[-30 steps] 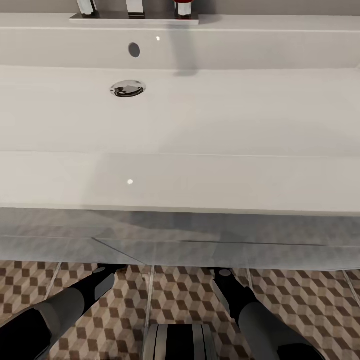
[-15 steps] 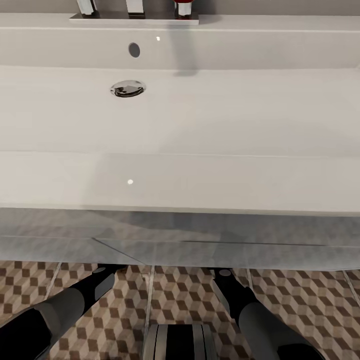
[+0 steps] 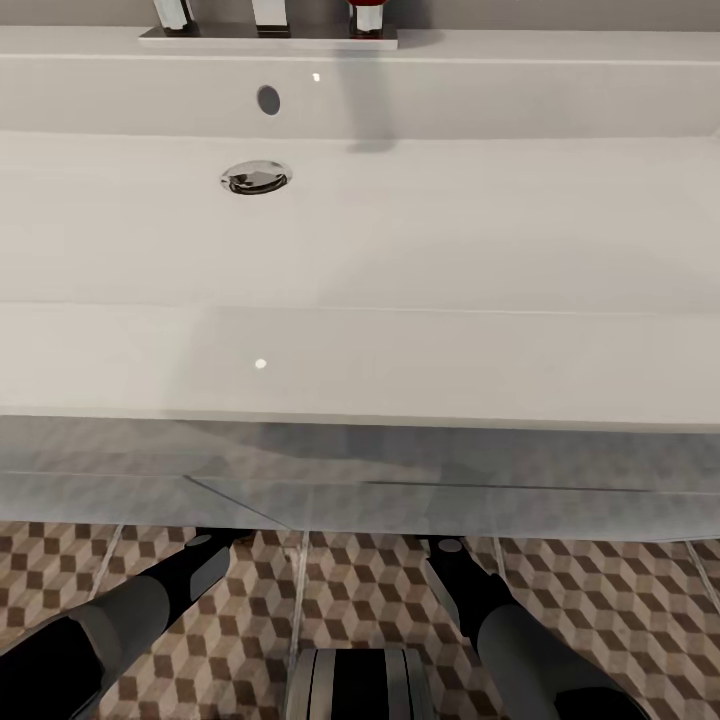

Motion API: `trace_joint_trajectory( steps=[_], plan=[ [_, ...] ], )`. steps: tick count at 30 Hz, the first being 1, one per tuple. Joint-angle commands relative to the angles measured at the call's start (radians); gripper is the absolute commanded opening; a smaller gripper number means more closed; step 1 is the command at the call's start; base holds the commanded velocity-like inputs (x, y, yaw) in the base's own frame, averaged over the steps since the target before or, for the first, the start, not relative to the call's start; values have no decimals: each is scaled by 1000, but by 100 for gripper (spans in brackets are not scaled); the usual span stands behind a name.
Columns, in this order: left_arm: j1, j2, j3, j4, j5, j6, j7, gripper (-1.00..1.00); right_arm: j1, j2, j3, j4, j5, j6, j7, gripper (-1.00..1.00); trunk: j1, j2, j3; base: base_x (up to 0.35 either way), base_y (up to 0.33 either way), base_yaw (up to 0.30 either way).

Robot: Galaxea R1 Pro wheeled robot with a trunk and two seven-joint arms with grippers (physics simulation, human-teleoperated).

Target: Take the four mousetraps from the cabinet in the bathroom and place them on the bathroom floor. Make sure all four end up on the same floor surface, and ensure that at least two of them are either under or directly next to the same bathroom sink.

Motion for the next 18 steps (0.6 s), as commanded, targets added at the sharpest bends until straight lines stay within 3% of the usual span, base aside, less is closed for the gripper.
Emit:
trace_joint_trajectory(
  steps=[1,18],
  plan=[
    [0,1,-9,-3,7,-2,7,100,-1,0,3,1,7,0,-6,-100,0,0,-1,0,0,0],
    [0,-1,-9,-3,7,-1,7,100,-1,0,2,1,7,0,-6,-100,0,0,-1,0,0,0]
  ],
)
